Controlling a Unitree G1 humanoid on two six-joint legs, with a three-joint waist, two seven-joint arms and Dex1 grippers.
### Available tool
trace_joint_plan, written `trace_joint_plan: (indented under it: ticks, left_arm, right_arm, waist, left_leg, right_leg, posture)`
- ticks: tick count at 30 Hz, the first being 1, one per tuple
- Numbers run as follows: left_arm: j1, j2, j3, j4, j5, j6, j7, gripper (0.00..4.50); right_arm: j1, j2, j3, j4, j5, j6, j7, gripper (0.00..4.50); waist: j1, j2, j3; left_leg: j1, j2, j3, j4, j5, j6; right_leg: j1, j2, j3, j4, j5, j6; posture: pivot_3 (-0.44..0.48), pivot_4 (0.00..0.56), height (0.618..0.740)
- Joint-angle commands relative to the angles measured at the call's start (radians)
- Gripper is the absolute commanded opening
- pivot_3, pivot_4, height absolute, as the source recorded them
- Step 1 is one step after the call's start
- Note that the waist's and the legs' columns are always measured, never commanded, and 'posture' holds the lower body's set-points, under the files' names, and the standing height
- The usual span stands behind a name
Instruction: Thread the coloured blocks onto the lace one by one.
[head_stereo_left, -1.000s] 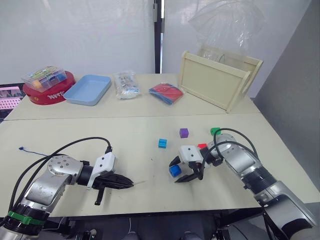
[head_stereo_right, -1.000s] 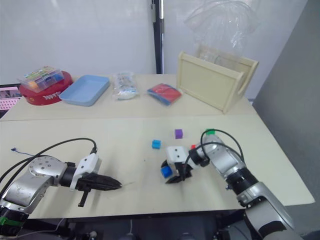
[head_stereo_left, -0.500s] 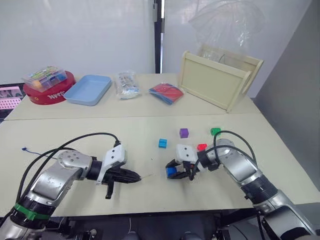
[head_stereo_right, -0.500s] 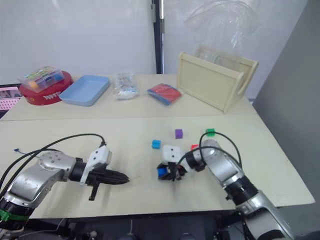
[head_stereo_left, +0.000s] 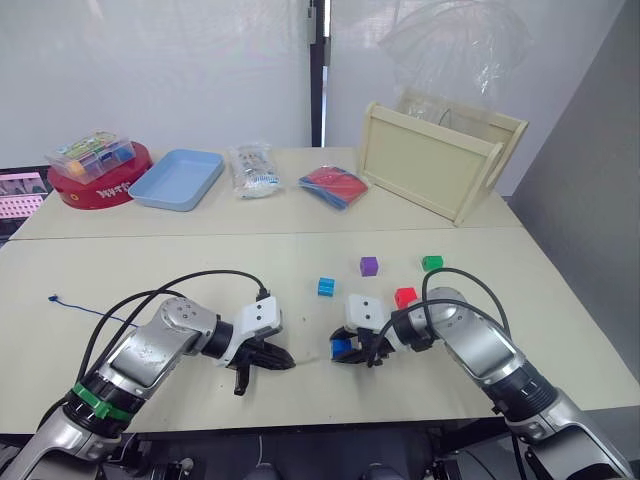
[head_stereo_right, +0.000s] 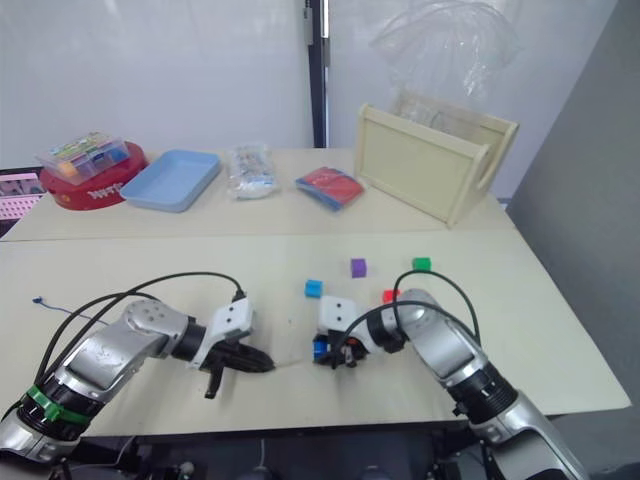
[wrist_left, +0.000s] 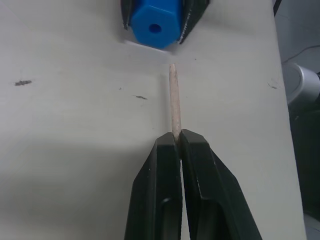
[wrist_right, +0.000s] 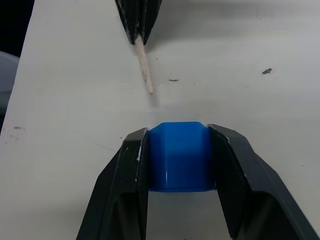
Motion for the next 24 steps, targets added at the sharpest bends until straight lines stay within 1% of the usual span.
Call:
trace_joint_plan:
  ticks: [1,10,17,24]
  left_arm:
    - [-0.025,-0.014,-0.001,-0.011,0.003,0.013,0.005,0.0]
    - [-0.064,-0.053,-0.023,0.007,0.014,0.014,0.011,0.0]
    - [-0.064,-0.055,-0.041,0.007,0.027,0.01,0.003,0.0]
    - [-0.093,-0.084,-0.055,0.032,0.041,0.011,0.01,0.0]
  right_arm:
    - [0.019,-0.003,0.017,-0.032,0.013,0.03,0.01,1.27]
    - [0.035,-0.004,0.016,-0.063,0.015,0.06,0.001,1.27]
    - [0.04,-0.009,0.013,-0.078,0.017,0.073,-0.003,1.27]
    - [0.045,-0.016,0.014,-0.088,0.019,0.082,-0.006,1.27]
  waist:
    - [0.0,0.0,0.0]
    - [0.0,0.0,0.0]
    - [0.0,0.0,0.0]
    - [0.0,0.0,0.0]
  left_leg:
    - [0.0,0.0,0.0,0.0,0.0,0.0]
    - [0.0,0.0,0.0,0.0,0.0,0.0]
    - [0.0,0.0,0.0,0.0,0.0,0.0]
    - [0.0,0.0,0.0,0.0,0.0,0.0]
  right_leg:
    - [0.0,0.0,0.0,0.0,0.0,0.0]
    - [0.0,0.0,0.0,0.0,0.0,0.0]
    - [0.0,0.0,0.0,0.0,0.0,0.0]
    - [0.0,0.0,0.0,0.0,0.0,0.0]
  posture:
    - [0.0,0.15,0.74]
    - [0.0,0.15,0.74]
    - [0.0,0.15,0.74]
    - [0.0,0.15,0.74]
